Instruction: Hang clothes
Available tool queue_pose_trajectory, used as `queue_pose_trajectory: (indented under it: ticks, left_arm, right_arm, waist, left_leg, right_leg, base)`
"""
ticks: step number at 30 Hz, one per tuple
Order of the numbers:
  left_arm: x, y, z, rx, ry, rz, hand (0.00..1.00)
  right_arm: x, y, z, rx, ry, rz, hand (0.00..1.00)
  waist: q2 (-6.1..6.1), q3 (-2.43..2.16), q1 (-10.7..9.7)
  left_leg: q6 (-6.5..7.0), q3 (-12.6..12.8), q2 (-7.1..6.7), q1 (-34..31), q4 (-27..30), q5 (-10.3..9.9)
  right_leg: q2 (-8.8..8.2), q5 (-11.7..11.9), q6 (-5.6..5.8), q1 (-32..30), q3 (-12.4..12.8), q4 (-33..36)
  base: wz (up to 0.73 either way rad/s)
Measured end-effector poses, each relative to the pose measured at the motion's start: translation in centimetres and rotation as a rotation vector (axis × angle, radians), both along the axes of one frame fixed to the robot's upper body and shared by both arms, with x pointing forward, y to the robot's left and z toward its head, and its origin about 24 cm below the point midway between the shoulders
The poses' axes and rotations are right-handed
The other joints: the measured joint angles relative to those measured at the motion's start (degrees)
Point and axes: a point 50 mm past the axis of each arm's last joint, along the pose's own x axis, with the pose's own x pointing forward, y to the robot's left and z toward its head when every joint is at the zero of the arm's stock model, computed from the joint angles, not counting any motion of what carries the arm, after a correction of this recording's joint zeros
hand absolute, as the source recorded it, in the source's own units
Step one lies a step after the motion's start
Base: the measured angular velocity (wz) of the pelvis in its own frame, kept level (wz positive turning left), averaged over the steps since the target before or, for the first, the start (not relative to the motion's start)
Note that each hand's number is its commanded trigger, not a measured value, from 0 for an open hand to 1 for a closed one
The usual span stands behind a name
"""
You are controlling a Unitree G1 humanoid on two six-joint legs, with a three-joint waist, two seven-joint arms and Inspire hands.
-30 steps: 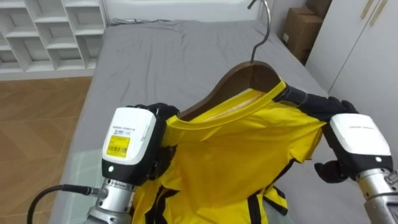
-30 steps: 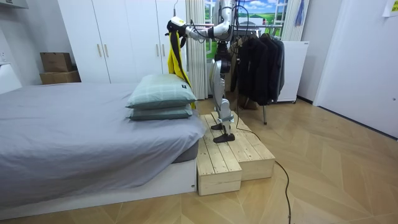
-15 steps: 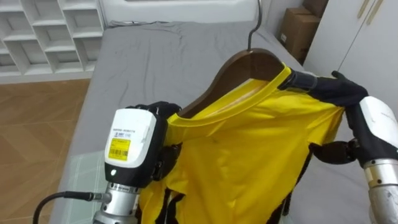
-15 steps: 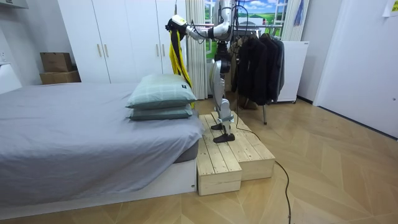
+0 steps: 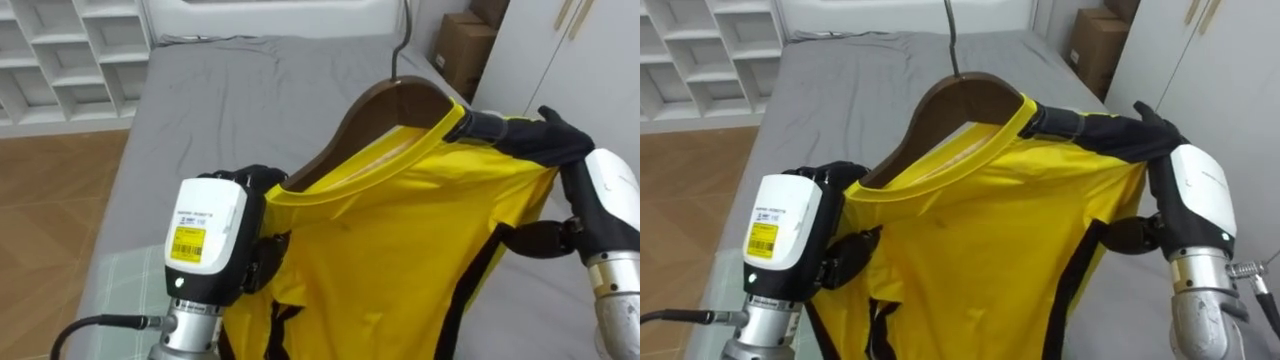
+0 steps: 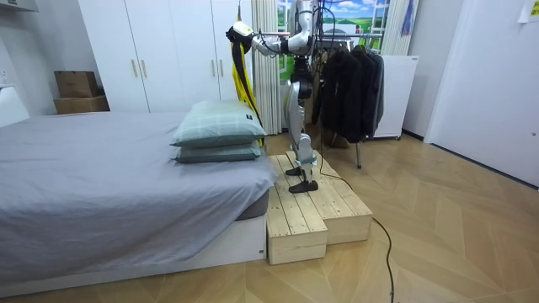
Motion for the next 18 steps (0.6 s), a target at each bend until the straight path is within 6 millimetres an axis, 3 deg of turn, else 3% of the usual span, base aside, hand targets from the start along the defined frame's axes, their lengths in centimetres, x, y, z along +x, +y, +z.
queue_pose_trajectory:
  ticks: [18]
  left_arm:
    - [-0.2, 0.2, 0.1, -0.043, -0.008, -0.009, 1.00]
  right_arm:
    - [-0.2, -0.2, 1.5, -0.202, -0.098, -0.033, 0.00]
  waist:
    - [0.12, 0.02, 0.6]
  left_leg:
    - [-0.01, -0.2, 0.11, -0.3, 0.4, 0.0]
  right_leg:
    - [0.08, 0.1, -0.07, -0.2, 0.0, 0.1]
  base:
    - [0.00]
